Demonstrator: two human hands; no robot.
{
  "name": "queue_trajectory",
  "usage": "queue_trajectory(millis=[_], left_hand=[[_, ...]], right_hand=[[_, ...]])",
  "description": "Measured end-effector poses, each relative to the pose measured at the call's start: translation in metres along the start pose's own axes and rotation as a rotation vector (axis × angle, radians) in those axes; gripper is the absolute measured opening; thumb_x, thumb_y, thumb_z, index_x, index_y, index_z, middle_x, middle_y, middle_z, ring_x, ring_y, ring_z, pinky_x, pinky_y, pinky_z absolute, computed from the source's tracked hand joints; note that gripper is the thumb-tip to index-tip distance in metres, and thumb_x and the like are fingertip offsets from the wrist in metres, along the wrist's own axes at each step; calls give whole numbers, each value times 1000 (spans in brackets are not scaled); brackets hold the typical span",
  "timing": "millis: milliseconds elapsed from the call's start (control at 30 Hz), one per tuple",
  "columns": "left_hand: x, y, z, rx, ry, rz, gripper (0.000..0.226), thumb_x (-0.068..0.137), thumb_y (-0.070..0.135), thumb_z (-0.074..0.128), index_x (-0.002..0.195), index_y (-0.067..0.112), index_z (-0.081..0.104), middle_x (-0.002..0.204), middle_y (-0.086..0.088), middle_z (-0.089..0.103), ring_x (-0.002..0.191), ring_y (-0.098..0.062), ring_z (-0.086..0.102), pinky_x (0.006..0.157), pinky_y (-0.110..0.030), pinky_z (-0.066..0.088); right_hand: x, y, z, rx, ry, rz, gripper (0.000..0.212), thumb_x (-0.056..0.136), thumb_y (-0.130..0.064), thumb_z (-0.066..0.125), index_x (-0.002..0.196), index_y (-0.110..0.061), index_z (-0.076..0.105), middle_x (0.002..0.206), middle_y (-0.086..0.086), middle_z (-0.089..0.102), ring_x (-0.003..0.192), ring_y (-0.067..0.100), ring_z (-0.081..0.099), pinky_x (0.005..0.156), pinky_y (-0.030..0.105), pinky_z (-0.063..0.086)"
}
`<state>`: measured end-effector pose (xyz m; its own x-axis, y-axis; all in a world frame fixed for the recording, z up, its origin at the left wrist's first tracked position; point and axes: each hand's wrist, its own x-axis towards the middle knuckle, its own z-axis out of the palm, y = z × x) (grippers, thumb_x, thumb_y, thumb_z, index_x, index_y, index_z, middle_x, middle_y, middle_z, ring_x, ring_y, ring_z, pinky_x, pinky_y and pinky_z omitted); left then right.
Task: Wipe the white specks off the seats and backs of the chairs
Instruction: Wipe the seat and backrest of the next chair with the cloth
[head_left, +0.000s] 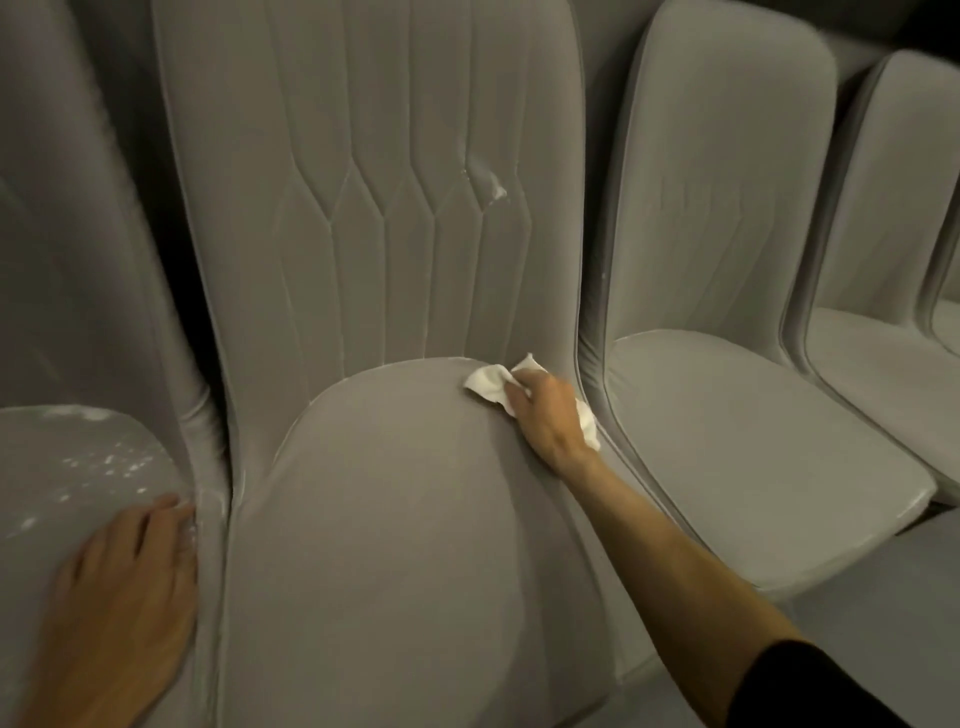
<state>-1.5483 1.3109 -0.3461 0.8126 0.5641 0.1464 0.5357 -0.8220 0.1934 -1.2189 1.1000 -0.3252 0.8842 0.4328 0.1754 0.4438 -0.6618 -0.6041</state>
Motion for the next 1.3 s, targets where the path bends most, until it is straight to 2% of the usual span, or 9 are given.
queue_trajectory(millis=[167,300,467,667,767,933,1033,1167,1300], left_hand=[[2,8,-4,-34,24,-26,62,91,30,28,109,-13,70,113,-36,66,91,-57,67,79,-70,50],[3,10,0,-38,4,-93,61,88,32,30,111,-6,72,117,-31,68,95,-54,68,81,-67,51],[7,7,8,8,47,-130,56,89,30,33,108,-2,75,118,-27,71,93,-50,71,79,-63,53],[10,3,12,-37,124,-125,59,89,31,32,103,-6,76,113,-28,72,89,-52,73,74,-65,55],[10,0,15,-103,173,-116,67,83,38,31,106,-6,76,116,-30,71,95,-56,70,80,-71,52],[17,-6,19,-78,192,-93,67,81,41,32,104,-3,77,112,-28,72,93,-55,70,77,-73,53],[27,-14,22,-8,222,-73,59,87,39,31,96,2,77,95,-22,70,80,-46,70,70,-65,56],[54,-13,19,0,268,-76,40,93,41,33,77,14,59,76,-6,54,69,-36,57,66,-59,51],[81,-12,20,-45,263,-143,32,102,31,55,74,29,40,73,-1,45,69,-33,50,69,-56,48]], right_hand=[[-21,29,6,-468,85,-25,32,99,-35,53,126,-20,60,124,12,58,113,34,52,95,43,42],[-1,23,24,-181,125,60,28,100,-14,48,121,-6,64,121,17,61,112,33,55,96,39,42],[44,-20,57,-69,137,119,24,98,-13,50,109,-1,68,116,17,67,115,33,57,91,35,39],[58,-63,92,-29,-58,-125,19,97,-11,49,104,-6,66,104,9,64,99,25,62,78,27,41],[55,-21,67,-96,-36,-178,23,99,-23,53,118,-15,63,118,1,63,111,21,60,89,24,40],[67,-18,81,-129,63,-5,31,100,-11,46,127,-5,59,127,16,61,118,31,54,98,34,37],[68,-60,113,-7,-29,-145,33,100,-4,44,129,0,59,129,20,61,122,32,56,101,29,33],[54,-77,128,38,-276,-490,21,99,-11,50,107,-5,68,109,11,67,104,27,63,90,27,43],[79,-27,95,-32,-182,-462,32,98,-8,51,126,-13,65,124,10,65,118,24,58,105,28,40]])
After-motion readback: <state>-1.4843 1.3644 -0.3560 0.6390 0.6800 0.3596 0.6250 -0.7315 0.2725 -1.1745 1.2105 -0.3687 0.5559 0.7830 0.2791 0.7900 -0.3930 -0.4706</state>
